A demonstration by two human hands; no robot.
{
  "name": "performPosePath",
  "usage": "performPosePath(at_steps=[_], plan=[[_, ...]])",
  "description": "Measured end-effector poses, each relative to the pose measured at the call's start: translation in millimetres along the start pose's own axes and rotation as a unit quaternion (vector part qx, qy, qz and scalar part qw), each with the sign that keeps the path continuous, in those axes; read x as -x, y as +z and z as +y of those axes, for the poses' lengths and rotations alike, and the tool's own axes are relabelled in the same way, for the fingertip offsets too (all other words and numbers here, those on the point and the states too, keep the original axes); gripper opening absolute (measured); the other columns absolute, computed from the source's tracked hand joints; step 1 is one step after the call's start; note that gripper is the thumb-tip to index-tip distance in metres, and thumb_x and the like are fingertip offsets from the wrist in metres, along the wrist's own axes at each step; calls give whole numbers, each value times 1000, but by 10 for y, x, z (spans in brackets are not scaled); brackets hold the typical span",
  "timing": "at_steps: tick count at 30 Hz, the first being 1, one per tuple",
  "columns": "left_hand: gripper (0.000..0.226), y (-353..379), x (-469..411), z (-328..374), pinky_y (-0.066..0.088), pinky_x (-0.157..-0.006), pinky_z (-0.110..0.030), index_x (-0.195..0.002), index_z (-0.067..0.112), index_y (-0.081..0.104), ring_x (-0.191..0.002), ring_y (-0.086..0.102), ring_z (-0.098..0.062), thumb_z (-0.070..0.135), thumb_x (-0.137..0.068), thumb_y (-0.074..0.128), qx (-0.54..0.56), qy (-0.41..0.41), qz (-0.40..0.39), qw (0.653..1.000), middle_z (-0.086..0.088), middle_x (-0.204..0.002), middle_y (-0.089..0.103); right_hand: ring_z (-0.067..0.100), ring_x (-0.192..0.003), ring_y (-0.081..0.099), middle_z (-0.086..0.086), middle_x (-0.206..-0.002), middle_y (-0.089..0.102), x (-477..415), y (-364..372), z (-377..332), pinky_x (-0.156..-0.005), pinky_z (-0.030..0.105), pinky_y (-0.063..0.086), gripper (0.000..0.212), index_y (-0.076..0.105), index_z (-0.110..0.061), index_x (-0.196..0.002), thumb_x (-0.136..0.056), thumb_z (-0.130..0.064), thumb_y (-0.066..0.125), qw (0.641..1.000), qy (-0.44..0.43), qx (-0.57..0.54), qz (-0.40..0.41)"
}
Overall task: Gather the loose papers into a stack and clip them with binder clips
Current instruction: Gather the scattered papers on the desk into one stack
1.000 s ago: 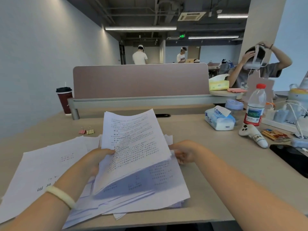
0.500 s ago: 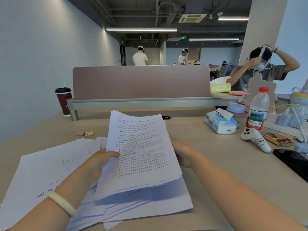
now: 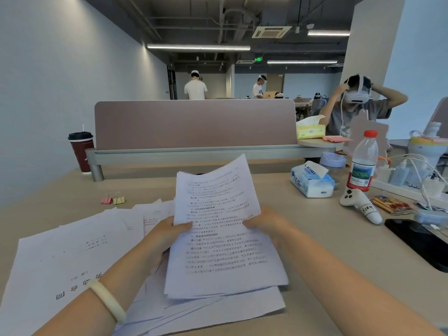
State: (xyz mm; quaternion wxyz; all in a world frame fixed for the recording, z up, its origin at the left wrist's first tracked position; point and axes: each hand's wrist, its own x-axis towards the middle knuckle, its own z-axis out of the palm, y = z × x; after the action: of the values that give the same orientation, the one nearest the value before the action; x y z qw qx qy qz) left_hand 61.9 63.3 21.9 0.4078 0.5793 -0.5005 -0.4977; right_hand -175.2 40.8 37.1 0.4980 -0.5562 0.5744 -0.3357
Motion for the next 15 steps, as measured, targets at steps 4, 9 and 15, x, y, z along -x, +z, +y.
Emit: performPosePath(at_steps=[4, 9, 15], plan=[[21, 49, -57, -75, 45, -94, -31, -104, 22, 60, -108, 60, -20, 37, -91, 54, -78, 11, 5, 997, -1, -121, 62, 26, -100, 61, 8, -113, 64, 127, -324, -129, -85, 35, 49, 29, 55, -14, -114, -89, 0, 50, 990, -55, 67, 108], [47, 166, -166, -203, 36, -101, -28, -131, 27, 48, -132, 40, -19, 42, -87, 57, -257, 23, -1, 966, 0, -141, 43, 26, -95, 62, 13, -114, 64, 300, -745, -207, -82, 39, 52, 27, 56, -8, -116, -91, -11, 46, 957, -63, 218, 178], [61, 431, -255, -98, 28, -103, -26, -140, 19, 37, -138, 32, -19, 34, -87, 61, -238, 88, -32, 967, 0, -149, 35, 25, -107, 56, 11, -122, 59, 544, -924, -256, -85, 33, 44, 36, 50, -11, -129, -93, -10, 48, 952, -101, 203, 208]])
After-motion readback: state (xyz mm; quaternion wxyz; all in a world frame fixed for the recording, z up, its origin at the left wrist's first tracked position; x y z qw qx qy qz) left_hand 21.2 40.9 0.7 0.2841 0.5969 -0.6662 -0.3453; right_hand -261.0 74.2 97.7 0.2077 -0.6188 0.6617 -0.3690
